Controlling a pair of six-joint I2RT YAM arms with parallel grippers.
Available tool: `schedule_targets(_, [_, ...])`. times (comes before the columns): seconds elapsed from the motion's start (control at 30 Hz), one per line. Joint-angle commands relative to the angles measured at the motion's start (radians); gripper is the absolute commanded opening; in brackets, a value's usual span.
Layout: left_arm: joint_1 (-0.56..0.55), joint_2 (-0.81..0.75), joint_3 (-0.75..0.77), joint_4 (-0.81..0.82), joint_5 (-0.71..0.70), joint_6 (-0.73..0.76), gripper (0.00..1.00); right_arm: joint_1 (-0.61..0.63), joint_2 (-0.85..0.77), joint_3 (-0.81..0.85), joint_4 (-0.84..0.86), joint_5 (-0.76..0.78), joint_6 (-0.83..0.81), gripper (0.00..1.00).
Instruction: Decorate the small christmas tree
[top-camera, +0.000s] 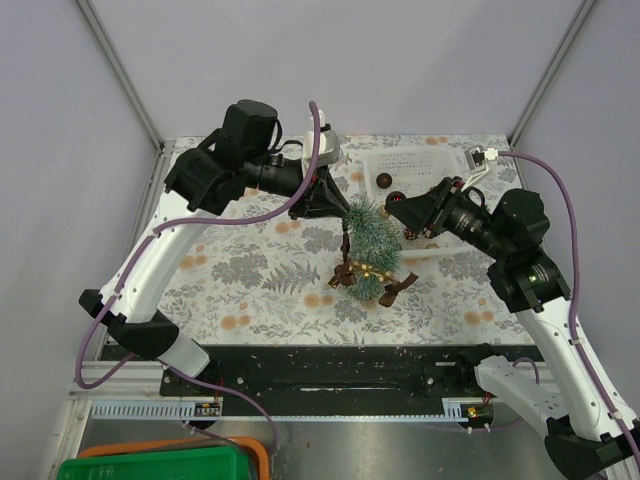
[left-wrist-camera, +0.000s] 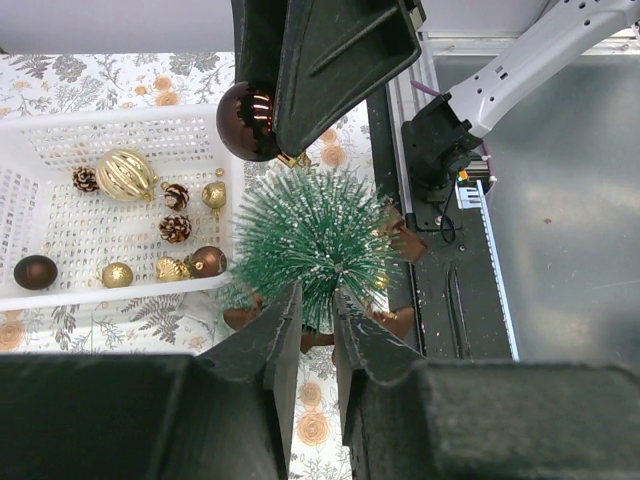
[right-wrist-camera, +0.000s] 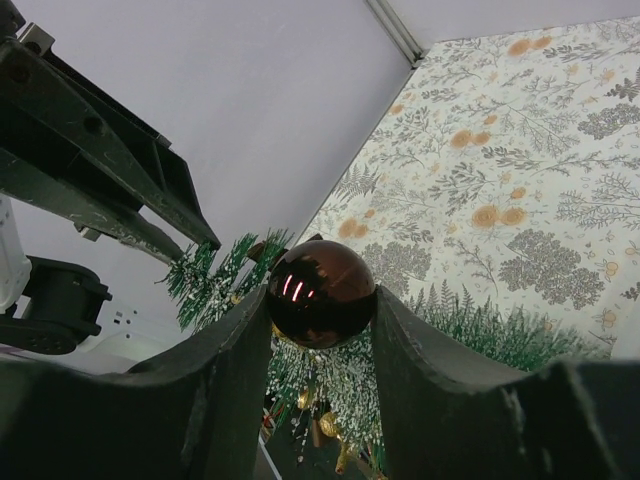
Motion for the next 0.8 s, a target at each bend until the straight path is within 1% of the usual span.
schedule_targets(0.0, [-0.005, -0.004, 0.043, 0.027, -0.008, 0.009, 0.2, 0.018, -0.012, 0.014, 0.043, -0.007, 0.001, 0.23])
schedule_targets(0.1, [-0.004, -0.005, 0.046, 0.025, -0.013, 0.007, 0.17, 0.022, -0.012, 0.011, 0.034, -0.002, -0.001, 0.23])
schedule_targets(0.2, [-0.005, -0.008, 0.042, 0.027, -0.019, 0.007, 0.07, 0.024, -0.023, 0.011, 0.009, 0.015, -0.013, 0.22])
schedule_targets(0.3, [-0.004, -0.012, 0.035, 0.025, -0.022, 0.006, 0.03, 0.024, -0.043, 0.008, -0.018, 0.03, -0.024, 0.22])
schedule_targets(0.43, [-0.005, -0.013, 0.032, 0.024, -0.025, 0.001, 0.02, 0.026, -0.06, -0.012, -0.024, 0.044, -0.019, 0.22])
schedule_targets(0.5, [-0.005, -0.015, 0.031, 0.025, -0.029, 0.003, 0.03, 0.024, -0.055, -0.015, -0.015, 0.042, -0.017, 0.22])
schedule_targets(0.63, [-0.004, -0.022, 0.043, 0.015, -0.083, 0.009, 0.13, 0.024, -0.057, -0.004, -0.011, 0.038, -0.022, 0.22])
schedule_targets(0.67, [-0.005, -0.025, 0.048, 0.008, -0.109, 0.012, 0.23, 0.024, -0.06, -0.001, -0.017, 0.038, -0.025, 0.22])
schedule_targets(0.7, [-0.002, -0.035, 0.052, -0.002, -0.141, 0.019, 0.38, 0.026, -0.061, 0.002, -0.024, 0.038, -0.027, 0.22])
schedule_targets(0.77, [0.002, -0.054, 0.058, -0.027, -0.189, 0.045, 0.62, 0.024, -0.066, 0.003, -0.034, 0.036, -0.031, 0.22])
